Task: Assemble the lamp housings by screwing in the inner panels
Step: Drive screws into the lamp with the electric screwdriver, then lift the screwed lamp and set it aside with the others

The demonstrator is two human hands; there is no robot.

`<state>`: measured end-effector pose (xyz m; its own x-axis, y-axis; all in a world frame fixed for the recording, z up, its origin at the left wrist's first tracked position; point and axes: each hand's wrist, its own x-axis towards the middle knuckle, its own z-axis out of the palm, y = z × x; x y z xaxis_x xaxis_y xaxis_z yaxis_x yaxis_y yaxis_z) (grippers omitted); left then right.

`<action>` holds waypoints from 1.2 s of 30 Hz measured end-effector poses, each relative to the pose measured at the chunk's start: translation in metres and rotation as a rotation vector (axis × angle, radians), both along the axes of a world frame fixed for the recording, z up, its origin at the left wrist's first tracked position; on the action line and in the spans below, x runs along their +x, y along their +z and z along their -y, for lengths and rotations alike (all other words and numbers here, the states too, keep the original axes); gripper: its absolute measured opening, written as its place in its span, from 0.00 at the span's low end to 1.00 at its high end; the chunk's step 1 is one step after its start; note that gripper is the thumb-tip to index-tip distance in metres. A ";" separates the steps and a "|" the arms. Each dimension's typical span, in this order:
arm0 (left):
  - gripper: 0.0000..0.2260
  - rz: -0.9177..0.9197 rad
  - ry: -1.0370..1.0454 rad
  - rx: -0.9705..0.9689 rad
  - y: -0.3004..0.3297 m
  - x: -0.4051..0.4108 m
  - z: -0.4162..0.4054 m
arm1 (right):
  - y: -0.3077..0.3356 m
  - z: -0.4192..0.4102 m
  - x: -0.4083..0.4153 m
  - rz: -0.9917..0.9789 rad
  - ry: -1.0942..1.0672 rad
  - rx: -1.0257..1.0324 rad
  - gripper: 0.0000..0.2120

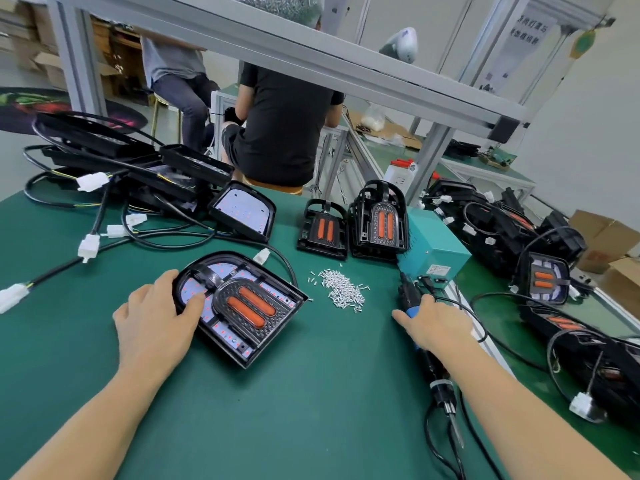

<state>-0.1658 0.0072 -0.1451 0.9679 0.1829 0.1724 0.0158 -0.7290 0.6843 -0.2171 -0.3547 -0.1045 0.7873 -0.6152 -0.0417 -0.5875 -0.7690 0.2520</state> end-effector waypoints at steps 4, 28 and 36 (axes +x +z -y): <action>0.21 0.008 0.007 0.007 -0.002 0.002 0.001 | 0.015 -0.011 0.001 0.090 0.084 -0.155 0.29; 0.21 0.092 -0.190 -0.581 0.005 0.005 0.003 | -0.035 -0.163 -0.002 0.785 0.311 1.505 0.09; 0.16 0.090 -0.052 -0.140 0.020 0.040 -0.034 | -0.043 -0.165 0.000 0.827 0.377 1.443 0.07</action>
